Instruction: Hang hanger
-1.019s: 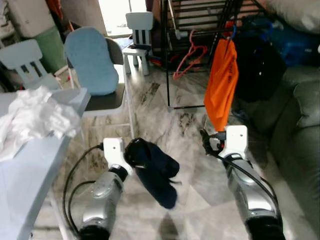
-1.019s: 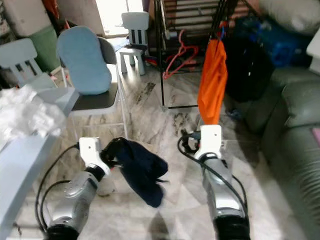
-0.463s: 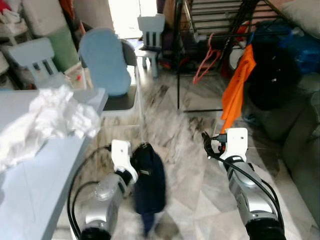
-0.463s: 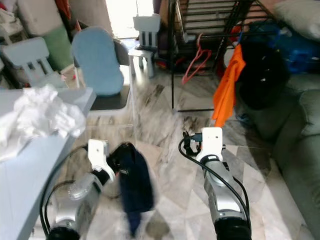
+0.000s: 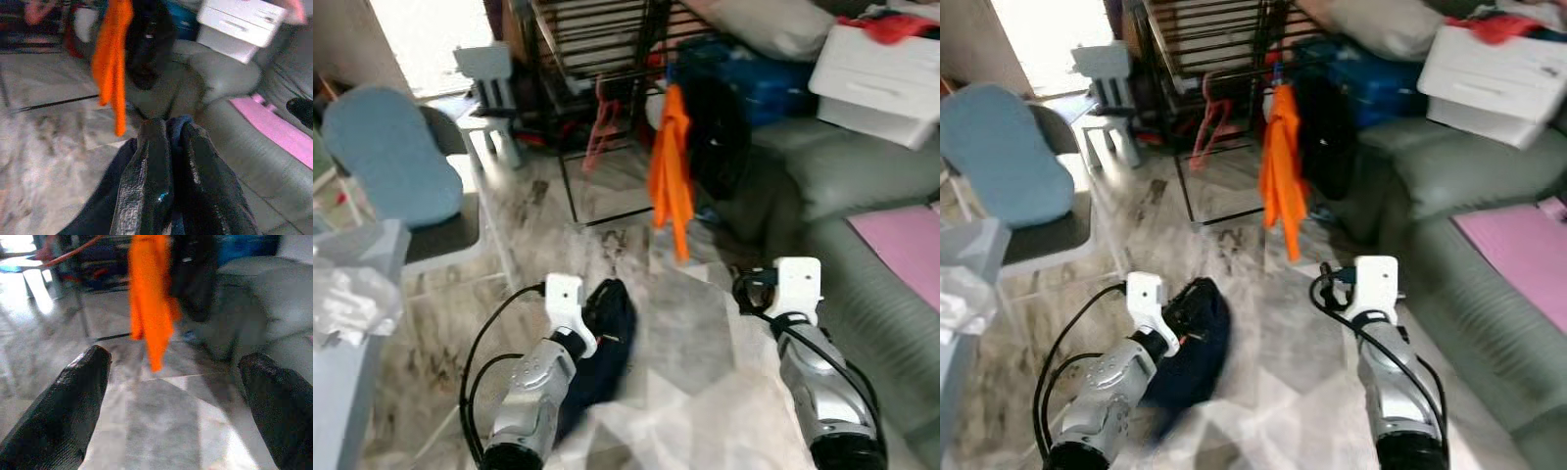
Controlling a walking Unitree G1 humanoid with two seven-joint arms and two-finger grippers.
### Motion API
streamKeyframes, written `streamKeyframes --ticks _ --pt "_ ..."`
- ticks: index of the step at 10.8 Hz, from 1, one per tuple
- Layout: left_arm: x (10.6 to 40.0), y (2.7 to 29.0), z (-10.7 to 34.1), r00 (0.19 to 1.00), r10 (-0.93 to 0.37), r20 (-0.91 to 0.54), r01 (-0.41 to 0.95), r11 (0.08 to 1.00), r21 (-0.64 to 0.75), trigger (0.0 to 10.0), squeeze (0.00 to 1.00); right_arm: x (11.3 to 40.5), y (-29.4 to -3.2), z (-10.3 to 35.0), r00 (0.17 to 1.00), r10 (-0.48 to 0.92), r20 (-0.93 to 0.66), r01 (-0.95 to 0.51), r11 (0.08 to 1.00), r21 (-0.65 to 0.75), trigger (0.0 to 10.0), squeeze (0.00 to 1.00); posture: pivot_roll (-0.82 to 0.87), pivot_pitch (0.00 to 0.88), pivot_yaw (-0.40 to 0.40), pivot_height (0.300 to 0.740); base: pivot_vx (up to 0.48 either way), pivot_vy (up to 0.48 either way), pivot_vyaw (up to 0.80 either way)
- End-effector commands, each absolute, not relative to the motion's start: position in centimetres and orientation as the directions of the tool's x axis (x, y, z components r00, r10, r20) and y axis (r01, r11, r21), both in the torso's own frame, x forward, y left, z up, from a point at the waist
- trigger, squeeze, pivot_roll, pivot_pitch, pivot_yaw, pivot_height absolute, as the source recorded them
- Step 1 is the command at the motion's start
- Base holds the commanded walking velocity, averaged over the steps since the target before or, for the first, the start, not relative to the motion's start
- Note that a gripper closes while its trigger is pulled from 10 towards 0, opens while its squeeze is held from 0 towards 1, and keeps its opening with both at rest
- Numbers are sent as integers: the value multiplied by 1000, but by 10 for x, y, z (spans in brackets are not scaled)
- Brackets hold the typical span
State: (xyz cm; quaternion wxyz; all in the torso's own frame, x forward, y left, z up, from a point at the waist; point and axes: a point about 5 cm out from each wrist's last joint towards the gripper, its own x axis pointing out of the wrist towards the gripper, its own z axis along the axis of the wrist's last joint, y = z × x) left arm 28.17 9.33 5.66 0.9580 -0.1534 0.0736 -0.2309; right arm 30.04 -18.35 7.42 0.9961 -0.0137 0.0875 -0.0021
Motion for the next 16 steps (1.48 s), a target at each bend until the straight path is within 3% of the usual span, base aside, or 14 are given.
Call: streamKeyframes --ticks 1,9,12,16 --pt "284 100 58 902 -427 -57 387 861 -330 10000 0 306 -170 75 984 41 -171 -44 999 -15 10000 0 -188 0 15 740 379 0 0" --pt "284 124 55 955 -289 -60 261 922 -287 10000 0 320 -147 72 970 166 -179 -176 984 -40 10000 0 -85 0 -63 740 375 0 0" --pt "282 141 54 969 -239 -67 213 938 -274 10000 0 324 -143 77 975 161 -153 -169 985 -38 10000 0 -110 0 -37 740 365 0 0" --pt "286 143 64 970 -242 -41 223 938 -264 10000 0 312 -154 68 977 131 -168 -140 989 -47 10000 0 -120 0 -27 740 374 294 -200"
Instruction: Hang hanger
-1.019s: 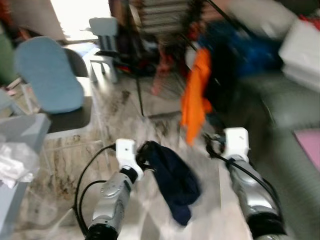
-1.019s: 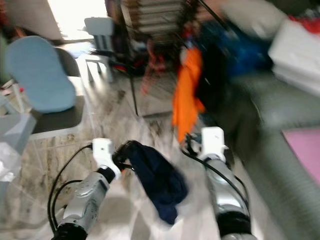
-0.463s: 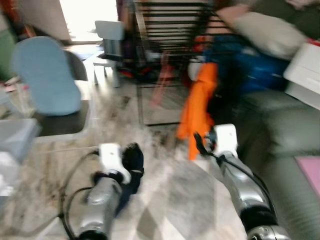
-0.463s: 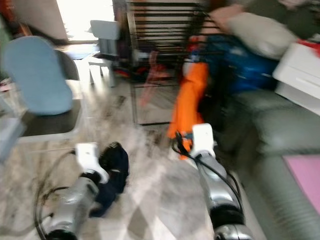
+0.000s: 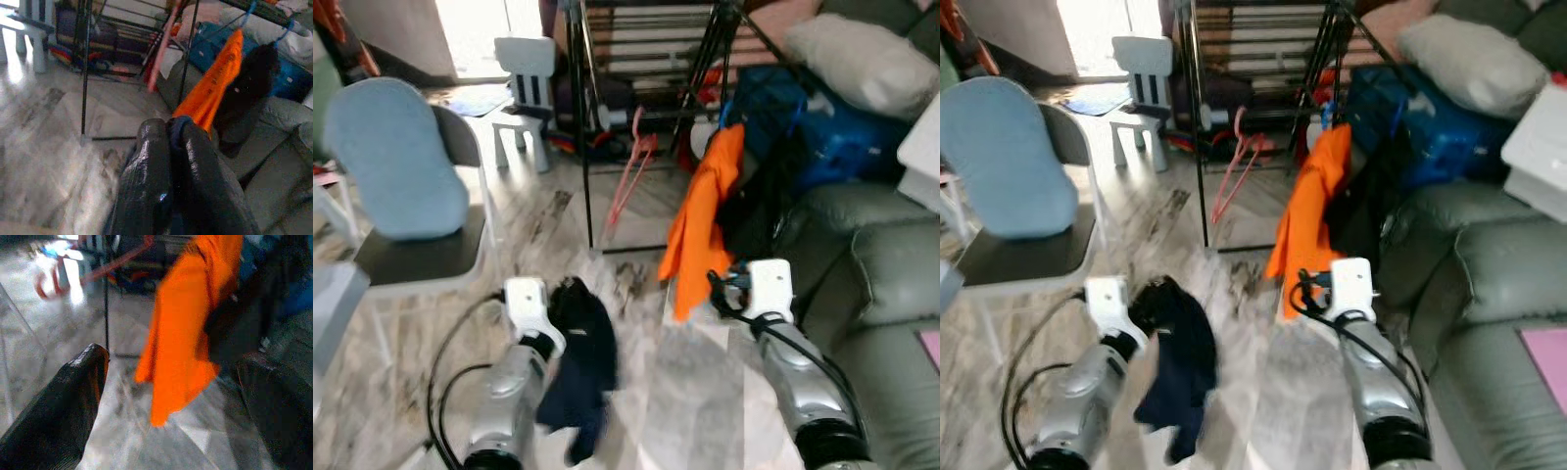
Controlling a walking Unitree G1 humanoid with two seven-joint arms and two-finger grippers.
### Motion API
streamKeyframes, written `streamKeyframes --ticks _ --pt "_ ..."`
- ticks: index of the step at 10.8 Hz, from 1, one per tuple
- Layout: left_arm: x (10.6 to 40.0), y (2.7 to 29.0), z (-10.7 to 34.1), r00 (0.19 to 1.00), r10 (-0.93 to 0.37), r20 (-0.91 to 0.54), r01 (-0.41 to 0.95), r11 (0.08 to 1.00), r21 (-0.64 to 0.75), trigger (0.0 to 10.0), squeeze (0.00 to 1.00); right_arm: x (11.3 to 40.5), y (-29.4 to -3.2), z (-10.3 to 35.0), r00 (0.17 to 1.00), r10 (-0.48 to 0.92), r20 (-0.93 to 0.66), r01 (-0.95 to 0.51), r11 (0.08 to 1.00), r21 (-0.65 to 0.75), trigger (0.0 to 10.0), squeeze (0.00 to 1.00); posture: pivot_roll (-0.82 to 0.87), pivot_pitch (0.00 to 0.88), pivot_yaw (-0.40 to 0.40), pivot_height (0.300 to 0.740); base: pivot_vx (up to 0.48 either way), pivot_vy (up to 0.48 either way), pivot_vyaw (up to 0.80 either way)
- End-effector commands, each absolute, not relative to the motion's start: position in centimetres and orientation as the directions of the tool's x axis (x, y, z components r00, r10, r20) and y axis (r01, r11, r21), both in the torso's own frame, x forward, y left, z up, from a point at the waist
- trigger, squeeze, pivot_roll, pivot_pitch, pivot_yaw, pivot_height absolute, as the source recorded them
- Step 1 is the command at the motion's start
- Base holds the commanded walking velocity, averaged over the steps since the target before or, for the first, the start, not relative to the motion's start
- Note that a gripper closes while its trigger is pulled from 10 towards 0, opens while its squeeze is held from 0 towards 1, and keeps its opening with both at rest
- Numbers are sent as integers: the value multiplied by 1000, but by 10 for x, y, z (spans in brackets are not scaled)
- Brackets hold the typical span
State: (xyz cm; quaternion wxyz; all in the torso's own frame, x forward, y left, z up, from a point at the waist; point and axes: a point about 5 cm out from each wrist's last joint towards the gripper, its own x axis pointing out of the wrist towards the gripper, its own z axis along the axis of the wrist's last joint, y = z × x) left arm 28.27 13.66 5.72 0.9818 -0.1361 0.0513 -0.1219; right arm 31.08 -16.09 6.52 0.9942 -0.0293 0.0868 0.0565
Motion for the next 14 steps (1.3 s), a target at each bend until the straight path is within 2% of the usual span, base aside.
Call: streamKeyframes --ticks 1,3,4,7,14 --pt "286 144 64 972 -230 -42 210 940 -269 10000 0 313 -154 70 977 139 -161 -149 988 -47 10000 0 -117 0 -27 740 364 315 -800" --pt "284 142 63 969 -239 -54 216 938 -272 10000 0 312 -156 73 981 125 -150 -133 990 -45 10000 0 -150 0 3 740 360 315 -459" --pt "288 136 61 955 -290 -68 263 929 -260 10000 0 312 -157 76 984 112 -135 -120 992 -49 10000 0 -177 0 21 740 360 315 0" --pt "293 126 63 949 -308 -72 277 919 -282 10000 0 306 -165 75 988 82 -131 -90 994 -63 10000 0 -204 0 40 740 306 365 0" --pt "291 116 64 940 -334 -72 303 912 -277 10000 0 304 -163 76 987 80 -137 -90 994 -66 10000 0 -189 0 37 740 0 439 0"
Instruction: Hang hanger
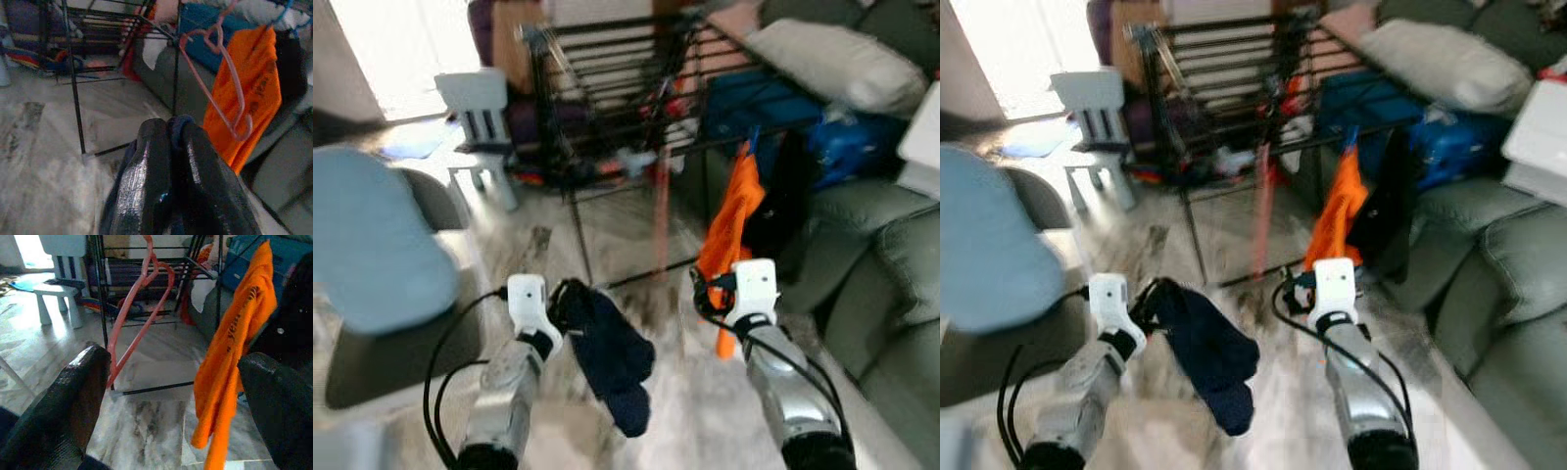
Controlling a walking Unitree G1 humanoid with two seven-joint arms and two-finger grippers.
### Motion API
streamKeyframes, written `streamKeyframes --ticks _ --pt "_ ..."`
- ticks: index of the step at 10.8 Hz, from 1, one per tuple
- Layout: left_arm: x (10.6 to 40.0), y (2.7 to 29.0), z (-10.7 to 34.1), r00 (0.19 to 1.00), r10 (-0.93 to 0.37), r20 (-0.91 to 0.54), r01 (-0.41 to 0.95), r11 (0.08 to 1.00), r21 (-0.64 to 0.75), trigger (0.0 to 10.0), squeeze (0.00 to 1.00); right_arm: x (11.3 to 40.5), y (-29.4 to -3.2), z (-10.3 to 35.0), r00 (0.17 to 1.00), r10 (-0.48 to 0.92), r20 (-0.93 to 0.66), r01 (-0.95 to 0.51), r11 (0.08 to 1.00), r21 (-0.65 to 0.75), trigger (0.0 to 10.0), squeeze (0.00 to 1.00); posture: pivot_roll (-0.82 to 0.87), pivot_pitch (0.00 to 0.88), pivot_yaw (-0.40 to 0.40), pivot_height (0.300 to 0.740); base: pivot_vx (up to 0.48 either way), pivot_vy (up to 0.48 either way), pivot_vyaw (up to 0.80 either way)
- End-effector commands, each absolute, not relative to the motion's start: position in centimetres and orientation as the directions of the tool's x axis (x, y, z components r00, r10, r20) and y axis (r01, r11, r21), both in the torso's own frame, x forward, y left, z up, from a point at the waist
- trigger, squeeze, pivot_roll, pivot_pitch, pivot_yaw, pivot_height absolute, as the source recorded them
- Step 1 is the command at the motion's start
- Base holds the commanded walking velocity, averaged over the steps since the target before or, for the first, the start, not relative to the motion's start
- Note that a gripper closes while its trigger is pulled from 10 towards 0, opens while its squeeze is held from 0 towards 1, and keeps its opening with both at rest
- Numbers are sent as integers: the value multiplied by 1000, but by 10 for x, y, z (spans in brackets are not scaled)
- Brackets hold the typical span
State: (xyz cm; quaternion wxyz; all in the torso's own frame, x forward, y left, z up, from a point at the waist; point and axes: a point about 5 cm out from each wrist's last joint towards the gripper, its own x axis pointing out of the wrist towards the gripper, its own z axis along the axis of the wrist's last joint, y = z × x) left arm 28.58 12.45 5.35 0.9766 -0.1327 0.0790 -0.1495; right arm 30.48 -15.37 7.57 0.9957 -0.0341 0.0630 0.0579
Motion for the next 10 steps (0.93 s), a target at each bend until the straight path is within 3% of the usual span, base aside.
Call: streamKeyframes --ticks 1,2,7,10 --pt "291 116 64 939 -337 -73 305 911 -277 10000 0 305 -163 76 988 79 -136 -89 994 -67 10000 0 -189 0 38 740 0 442 0" --pt "290 115 64 937 -341 -74 310 910 -274 10000 0 305 -164 76 988 76 -135 -86 994 -69 10000 0 -186 0 36 740 0 442 0" --pt "289 112 67 935 -351 -47 324 900 -291 10000 0 309 -162 78 988 76 -132 -86 994 -72 10000 0 -183 0 36 740 0 0 0" --pt "289 111 66 935 -353 -45 325 898 -297 10000 0 310 -168 79 989 64 -131 -75 994 -81 10000 0 -194 0 37 740 331 0 0"
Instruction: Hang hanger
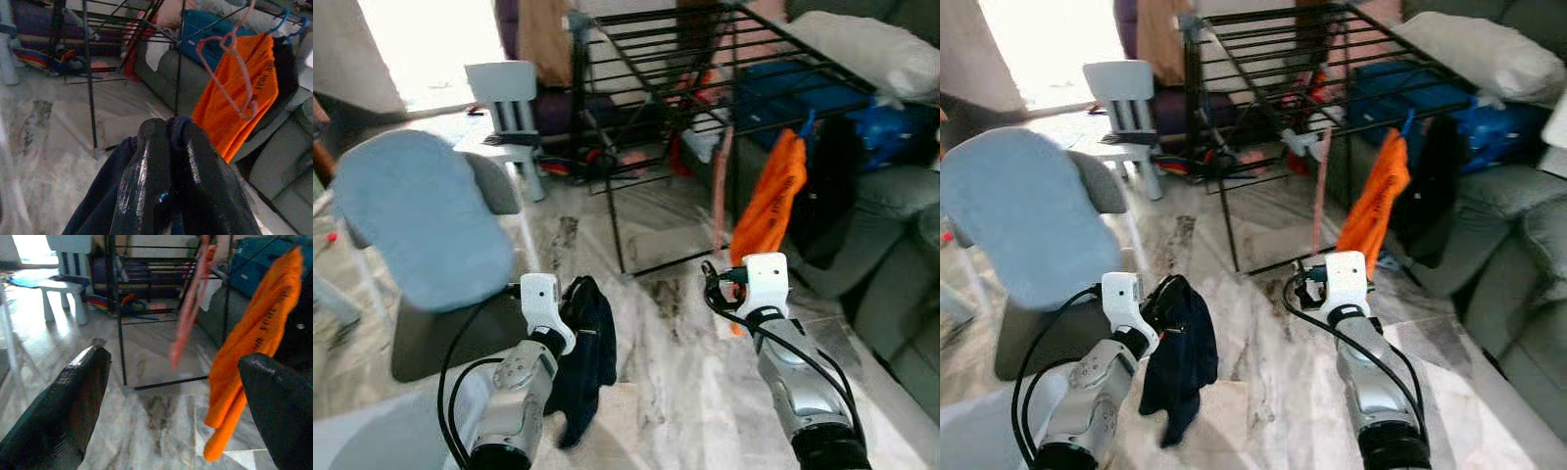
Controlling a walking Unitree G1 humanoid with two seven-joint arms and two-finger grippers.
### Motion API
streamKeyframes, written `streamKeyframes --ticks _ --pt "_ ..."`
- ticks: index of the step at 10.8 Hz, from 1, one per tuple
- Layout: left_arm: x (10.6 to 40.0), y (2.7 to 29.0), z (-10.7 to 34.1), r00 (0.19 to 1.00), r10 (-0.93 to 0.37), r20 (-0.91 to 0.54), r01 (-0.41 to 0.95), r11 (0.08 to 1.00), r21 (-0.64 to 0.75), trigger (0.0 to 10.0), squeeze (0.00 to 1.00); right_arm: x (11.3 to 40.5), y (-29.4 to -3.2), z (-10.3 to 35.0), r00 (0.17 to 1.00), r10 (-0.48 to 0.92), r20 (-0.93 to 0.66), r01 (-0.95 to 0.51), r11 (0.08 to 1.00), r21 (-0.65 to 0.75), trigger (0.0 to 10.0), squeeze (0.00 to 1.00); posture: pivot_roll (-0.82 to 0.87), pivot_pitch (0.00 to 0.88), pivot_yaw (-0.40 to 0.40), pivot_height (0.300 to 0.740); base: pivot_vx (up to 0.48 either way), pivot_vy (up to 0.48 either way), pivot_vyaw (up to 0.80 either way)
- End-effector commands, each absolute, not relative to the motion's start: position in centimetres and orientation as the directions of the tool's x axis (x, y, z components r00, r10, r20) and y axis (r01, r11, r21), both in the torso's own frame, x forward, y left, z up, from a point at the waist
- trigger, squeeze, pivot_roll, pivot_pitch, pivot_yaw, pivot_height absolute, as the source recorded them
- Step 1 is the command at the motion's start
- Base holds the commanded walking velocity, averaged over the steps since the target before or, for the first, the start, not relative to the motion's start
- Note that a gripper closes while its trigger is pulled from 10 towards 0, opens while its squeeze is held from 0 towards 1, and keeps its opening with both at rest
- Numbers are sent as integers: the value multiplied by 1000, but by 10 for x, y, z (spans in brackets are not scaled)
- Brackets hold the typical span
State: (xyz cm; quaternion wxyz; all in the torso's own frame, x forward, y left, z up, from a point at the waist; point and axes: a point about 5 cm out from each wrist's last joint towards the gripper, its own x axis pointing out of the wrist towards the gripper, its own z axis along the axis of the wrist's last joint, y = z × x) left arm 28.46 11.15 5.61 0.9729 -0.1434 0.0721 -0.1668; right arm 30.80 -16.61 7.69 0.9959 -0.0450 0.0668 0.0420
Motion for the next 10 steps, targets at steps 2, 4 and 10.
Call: streamKeyframes --ticks 2,4,10 --pt "289 109 66 933 -357 -40 330 894 -302 10000 0 310 -167 80 989 66 -129 -77 993 -84 10000 0 -198 0 36 740 429 0 0" --pt "287 107 65 931 -362 -41 333 890 -311 10000 0 309 -167 78 988 69 -136 -81 993 -88 10000 0 -197 0 32 740 463 0 0" --pt "285 104 62 923 -380 -52 347 885 -312 10000 0 312 -167 79 989 61 -133 -73 993 -88 10000 0 -193 0 32 740 467 0 0"
